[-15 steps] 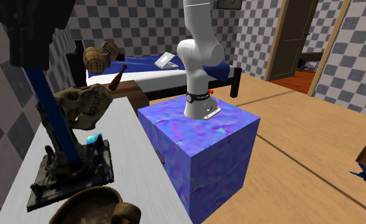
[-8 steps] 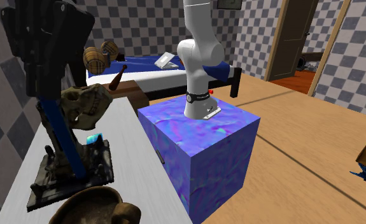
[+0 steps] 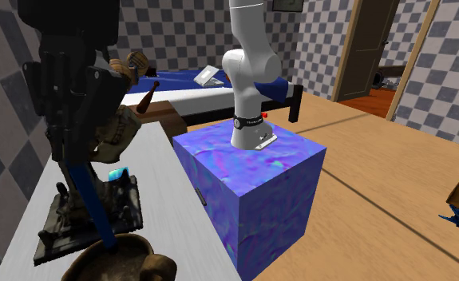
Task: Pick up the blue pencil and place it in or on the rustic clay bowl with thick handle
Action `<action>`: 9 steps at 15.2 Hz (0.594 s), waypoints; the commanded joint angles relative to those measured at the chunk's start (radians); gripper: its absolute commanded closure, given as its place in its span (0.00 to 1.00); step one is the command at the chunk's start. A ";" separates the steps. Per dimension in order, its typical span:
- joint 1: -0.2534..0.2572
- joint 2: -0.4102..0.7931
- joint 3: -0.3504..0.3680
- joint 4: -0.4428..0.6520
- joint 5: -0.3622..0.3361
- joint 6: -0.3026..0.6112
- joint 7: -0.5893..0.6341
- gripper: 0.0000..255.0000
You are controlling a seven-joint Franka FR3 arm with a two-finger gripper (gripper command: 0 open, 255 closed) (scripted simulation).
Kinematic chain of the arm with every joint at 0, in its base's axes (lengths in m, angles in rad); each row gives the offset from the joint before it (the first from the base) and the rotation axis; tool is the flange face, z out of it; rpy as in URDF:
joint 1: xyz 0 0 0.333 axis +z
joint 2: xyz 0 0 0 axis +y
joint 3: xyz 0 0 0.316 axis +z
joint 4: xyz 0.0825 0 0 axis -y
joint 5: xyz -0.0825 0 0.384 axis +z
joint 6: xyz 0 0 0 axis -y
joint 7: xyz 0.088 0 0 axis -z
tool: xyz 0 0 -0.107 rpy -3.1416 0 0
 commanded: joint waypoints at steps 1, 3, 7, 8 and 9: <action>0.001 0.004 0.000 -0.008 -0.004 0.013 0.004 1.00; 0.001 0.004 0.000 -0.008 -0.004 0.012 0.004 1.00; 0.001 0.004 0.000 -0.008 -0.004 0.012 0.004 1.00; 0.001 0.004 0.000 -0.008 -0.004 0.012 0.004 1.00; 0.001 0.004 0.000 -0.008 -0.004 0.012 0.004 0.00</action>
